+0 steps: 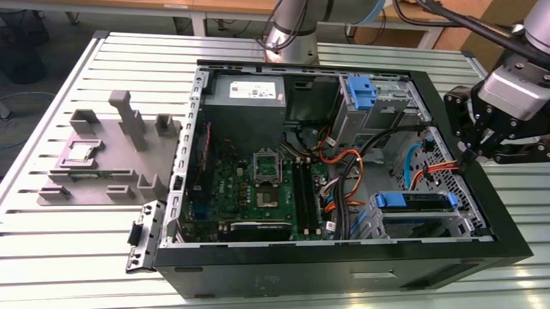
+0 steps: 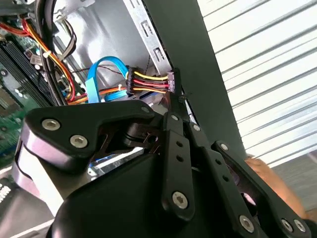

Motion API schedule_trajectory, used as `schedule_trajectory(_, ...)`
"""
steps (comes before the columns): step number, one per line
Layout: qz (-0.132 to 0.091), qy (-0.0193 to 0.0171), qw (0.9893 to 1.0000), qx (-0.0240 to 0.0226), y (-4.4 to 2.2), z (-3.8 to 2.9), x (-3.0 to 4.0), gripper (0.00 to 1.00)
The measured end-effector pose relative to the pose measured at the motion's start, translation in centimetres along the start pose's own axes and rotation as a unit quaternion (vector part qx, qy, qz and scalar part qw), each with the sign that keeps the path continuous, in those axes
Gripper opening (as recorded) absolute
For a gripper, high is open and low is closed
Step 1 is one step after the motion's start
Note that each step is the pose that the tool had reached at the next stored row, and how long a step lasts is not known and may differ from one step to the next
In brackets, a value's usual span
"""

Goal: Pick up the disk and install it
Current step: 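Insert the first disk wire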

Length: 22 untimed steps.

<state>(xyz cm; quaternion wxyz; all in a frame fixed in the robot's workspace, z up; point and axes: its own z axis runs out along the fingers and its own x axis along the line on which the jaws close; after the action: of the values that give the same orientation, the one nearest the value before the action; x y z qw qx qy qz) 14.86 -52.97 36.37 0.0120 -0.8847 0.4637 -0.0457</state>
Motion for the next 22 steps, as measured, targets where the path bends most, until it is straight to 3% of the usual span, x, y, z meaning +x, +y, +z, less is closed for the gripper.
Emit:
schedule_trajectory(6,-0.044,0.0016,0.9990,0.0007,0.01,0.04,0.00,0.10)
schedule_trajectory(13,-0.084,0.0037,0.9964,0.0004,0.01,0.05,0.00,0.10)
schedule_trajectory(18,-0.110,0.0049,0.9940,0.0011,-0.01,0.06,-0.03,0.10)
schedule_trajectory(20,-0.111,0.0065,0.9938,0.0011,-0.11,0.05,-0.18,0.10)
schedule_trajectory(22,-0.111,0.0103,0.9937,-0.0005,-0.31,0.05,-0.47,0.10)
